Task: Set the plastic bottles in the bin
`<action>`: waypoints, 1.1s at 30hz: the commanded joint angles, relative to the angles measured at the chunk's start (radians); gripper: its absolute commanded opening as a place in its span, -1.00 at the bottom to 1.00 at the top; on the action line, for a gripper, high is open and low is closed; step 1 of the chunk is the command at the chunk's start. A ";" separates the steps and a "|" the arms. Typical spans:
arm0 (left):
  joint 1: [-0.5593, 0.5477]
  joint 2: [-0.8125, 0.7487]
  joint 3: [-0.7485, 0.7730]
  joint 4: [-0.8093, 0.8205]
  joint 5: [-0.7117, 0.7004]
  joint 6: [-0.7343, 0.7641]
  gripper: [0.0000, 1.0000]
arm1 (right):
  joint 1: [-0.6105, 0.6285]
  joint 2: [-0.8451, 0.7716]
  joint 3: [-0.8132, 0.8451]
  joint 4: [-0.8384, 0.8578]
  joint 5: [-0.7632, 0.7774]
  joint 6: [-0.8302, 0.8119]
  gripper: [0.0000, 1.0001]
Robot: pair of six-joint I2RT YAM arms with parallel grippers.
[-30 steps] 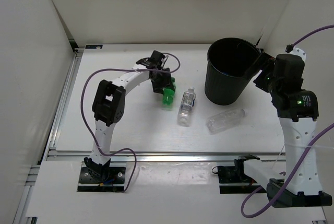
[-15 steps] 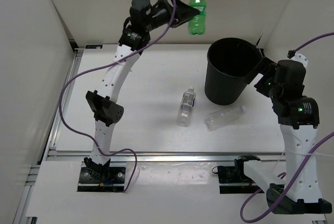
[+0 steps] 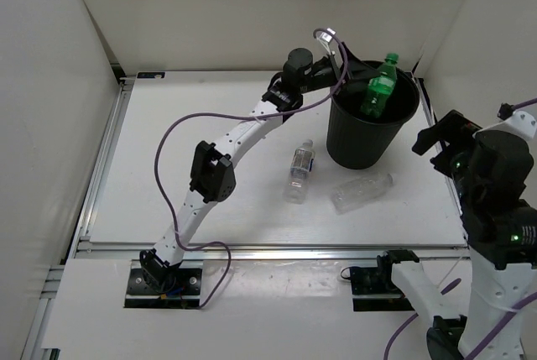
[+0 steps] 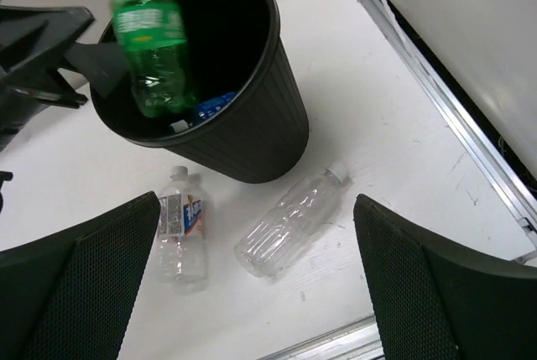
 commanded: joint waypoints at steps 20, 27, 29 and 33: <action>0.316 -1.131 -1.239 -0.147 -0.277 0.328 1.00 | -0.073 -0.014 -0.560 -0.002 -0.206 0.643 1.00; 0.387 -1.190 -1.309 -0.210 -0.167 0.365 1.00 | -0.172 0.199 -0.654 0.171 -0.366 0.612 1.00; 0.396 -1.190 -1.309 -0.219 -0.144 0.374 1.00 | -0.193 0.263 -0.682 0.263 -0.421 0.612 1.00; 0.408 -1.199 -1.309 -0.238 -0.102 0.374 1.00 | -0.204 0.423 -0.693 0.336 -0.464 0.621 1.00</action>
